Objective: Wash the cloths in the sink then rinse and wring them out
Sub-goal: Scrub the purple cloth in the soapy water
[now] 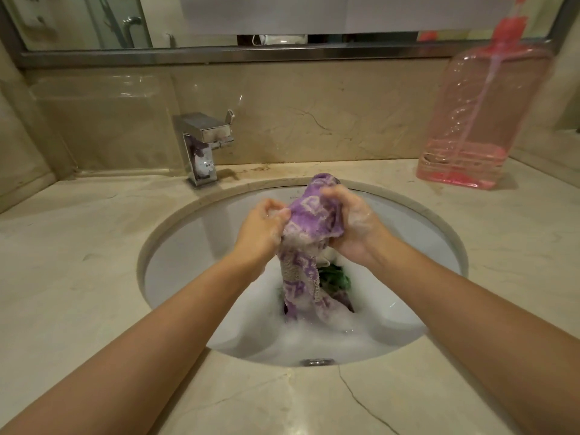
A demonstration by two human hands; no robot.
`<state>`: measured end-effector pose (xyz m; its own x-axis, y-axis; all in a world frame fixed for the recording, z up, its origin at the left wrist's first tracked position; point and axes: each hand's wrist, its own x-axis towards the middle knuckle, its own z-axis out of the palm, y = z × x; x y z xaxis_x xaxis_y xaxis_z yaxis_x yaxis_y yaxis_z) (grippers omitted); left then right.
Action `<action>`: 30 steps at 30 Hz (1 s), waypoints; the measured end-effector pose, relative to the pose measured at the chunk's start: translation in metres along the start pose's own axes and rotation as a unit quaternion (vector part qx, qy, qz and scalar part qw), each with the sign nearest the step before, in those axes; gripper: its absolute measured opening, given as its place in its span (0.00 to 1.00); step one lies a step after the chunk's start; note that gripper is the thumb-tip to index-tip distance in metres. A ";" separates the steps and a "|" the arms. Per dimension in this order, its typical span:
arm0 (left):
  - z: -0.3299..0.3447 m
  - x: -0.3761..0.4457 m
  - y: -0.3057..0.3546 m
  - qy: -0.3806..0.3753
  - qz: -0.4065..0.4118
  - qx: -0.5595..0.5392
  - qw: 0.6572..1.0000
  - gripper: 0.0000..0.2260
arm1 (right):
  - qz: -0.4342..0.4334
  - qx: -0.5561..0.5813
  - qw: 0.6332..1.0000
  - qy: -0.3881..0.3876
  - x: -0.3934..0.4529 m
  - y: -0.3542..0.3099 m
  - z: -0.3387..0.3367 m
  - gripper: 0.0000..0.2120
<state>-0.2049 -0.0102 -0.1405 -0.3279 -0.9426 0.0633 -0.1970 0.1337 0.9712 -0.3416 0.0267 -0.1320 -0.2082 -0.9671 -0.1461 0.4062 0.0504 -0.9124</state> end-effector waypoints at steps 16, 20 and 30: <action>0.009 -0.012 0.010 -0.176 -0.119 0.009 0.977 0.23 | -0.314 -0.250 0.882 0.246 0.001 0.007 -0.001 0.14; 0.015 -0.012 0.007 -0.186 -0.167 -0.076 0.965 0.25 | -0.436 -0.319 0.808 0.235 -0.005 0.007 0.003 0.13; 0.015 -0.022 0.015 -0.055 -0.152 -0.300 0.940 0.15 | -0.348 -0.453 0.800 0.185 0.002 0.019 0.025 0.19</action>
<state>-0.2142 0.0169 -0.1309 -0.4413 -0.8674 -0.2301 0.2491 -0.3647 0.8972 -0.3119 0.0190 -0.1402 -0.4195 -0.7083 0.5677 -0.6992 -0.1466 -0.6997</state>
